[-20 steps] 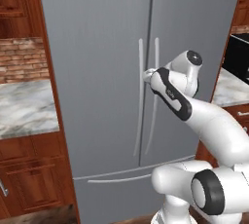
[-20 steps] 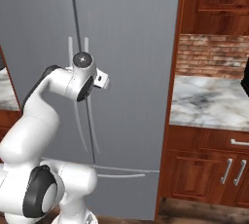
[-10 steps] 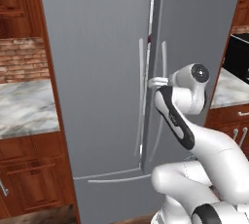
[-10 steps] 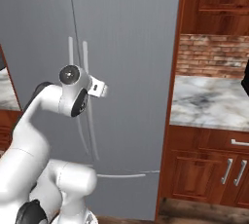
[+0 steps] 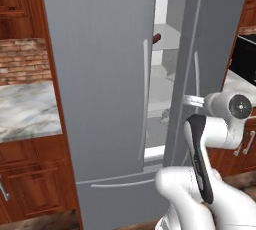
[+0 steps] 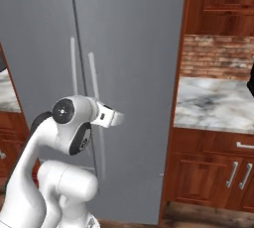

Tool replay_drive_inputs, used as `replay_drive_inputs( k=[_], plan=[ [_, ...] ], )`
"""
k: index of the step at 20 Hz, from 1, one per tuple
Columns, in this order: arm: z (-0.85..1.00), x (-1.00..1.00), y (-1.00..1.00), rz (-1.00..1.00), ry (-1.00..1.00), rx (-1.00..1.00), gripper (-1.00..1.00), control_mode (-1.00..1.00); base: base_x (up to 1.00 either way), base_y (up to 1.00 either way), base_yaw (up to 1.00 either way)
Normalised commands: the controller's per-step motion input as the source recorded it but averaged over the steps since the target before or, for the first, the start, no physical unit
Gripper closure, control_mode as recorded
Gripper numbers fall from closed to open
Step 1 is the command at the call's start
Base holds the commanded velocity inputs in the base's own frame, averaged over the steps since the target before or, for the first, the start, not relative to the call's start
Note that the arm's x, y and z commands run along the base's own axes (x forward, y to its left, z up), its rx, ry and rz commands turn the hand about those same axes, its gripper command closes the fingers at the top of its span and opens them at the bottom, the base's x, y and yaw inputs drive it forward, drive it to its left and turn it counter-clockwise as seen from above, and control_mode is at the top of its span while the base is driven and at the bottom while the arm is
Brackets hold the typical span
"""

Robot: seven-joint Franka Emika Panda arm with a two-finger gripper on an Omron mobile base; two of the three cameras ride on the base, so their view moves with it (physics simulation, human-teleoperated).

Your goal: Move the hot dog bun to the plate on the dining table and place the condiment next to that plate. Then navigate to the fridge and take the sausage and place it on the plate as well.

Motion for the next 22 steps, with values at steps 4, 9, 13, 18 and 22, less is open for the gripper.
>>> replay_drive_inputs(
  k=[4,9,13,18,22],
  plan=[
    [0.27,-1.0,-1.0,-0.13,-0.03,0.0,1.0,-1.0,0.0,0.0,0.0],
    [0.39,-0.99,-0.8,-0.08,-0.03,0.0,-1.0,-1.0,0.0,0.0,0.0],
    [0.29,-1.0,0.44,0.0,-0.04,0.0,-1.0,-1.0,0.0,0.0,0.0],
    [0.24,-0.95,1.0,0.0,0.0,-0.09,-1.0,-1.0,0.0,0.0,0.0],
    [0.22,-0.3,1.0,0.0,0.03,-0.15,-1.0,-1.0,0.0,0.0,0.0]
  ],
)
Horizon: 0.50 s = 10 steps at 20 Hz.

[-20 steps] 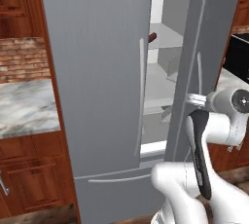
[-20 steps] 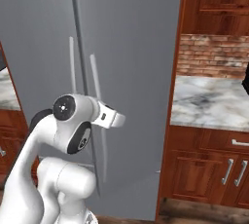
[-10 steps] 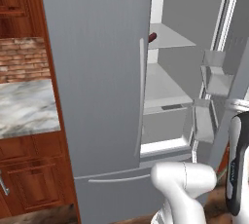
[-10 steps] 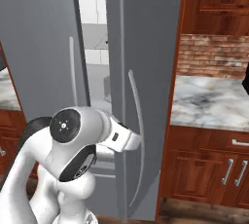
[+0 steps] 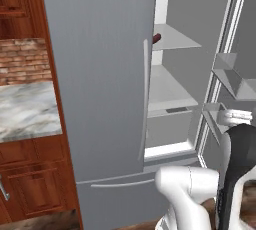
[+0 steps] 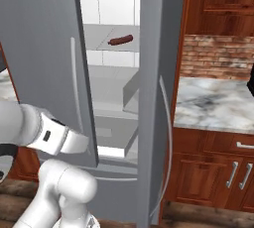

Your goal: Move the hot dog bun to the plate on the dining table and place the condiment next to that plate. Then navigate to the fridge and take the sausage and place it on the plate as well.

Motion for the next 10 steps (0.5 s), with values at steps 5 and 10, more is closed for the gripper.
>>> replay_drive_inputs(
  k=[5,10],
  plan=[
    [0.06,0.91,0.35,0.02,0.03,-0.02,-1.0,-1.0,0.0,0.0,0.0],
    [0.0,1.0,-0.36,0.04,0.02,0.0,-1.0,-1.0,0.0,0.0,0.0]
  ],
)
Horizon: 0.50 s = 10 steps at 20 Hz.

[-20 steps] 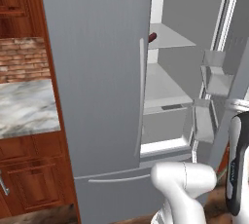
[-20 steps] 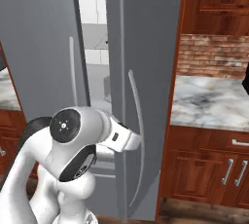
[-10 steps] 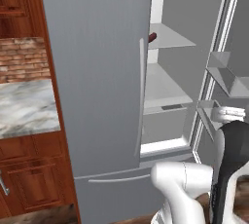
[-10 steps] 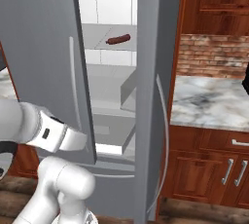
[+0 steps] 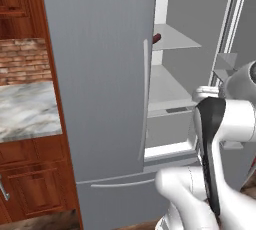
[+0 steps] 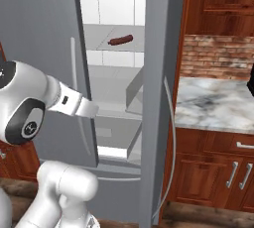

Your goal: Move the hot dog bun to the plate on the dining table and place the condiment next to that plate. Then navigate to the fridge and take the sausage and place it on the plate as well.

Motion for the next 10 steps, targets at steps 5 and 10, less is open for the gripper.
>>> replay_drive_inputs(
  k=[5,10],
  plan=[
    [0.0,0.67,-0.78,0.0,0.0,-0.05,-1.0,-1.0,0.0,0.0,0.0],
    [0.0,0.43,-0.68,0.0,0.0,-0.09,-1.0,-1.0,0.0,0.0,0.0]
  ],
)
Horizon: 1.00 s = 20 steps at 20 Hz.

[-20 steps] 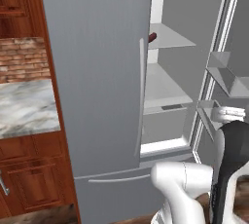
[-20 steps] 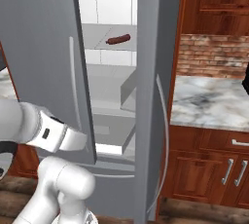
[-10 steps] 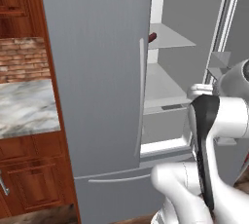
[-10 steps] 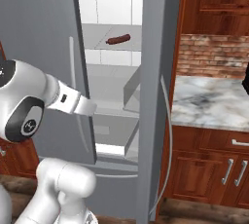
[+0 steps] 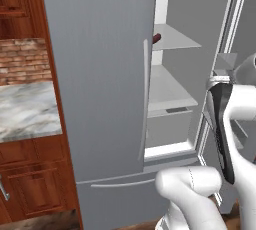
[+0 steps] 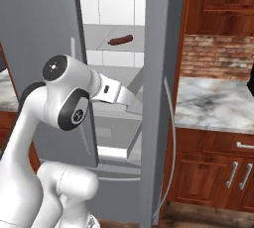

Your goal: Move the hot dog bun to the plate on the dining table and place the condiment next to that plate. Then navigate to the fridge and take the sausage and place it on the plate as well.

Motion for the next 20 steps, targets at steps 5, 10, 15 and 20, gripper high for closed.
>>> replay_drive_inputs(
  k=[5,10,15,20],
  plan=[
    [0.0,0.11,-0.71,-0.01,0.0,-0.1,-1.0,-1.0,0.0,0.0,0.0],
    [0.0,0.0,-0.79,-0.03,0.0,-0.1,-1.0,-1.0,0.0,0.0,0.0],
    [0.17,-0.12,-0.35,-0.03,-0.04,-0.04,-1.0,-1.0,0.0,0.0,0.0],
    [0.48,-0.29,1.0,0.21,-0.01,0.0,-1.0,-1.0,0.0,0.0,0.0]
  ],
)
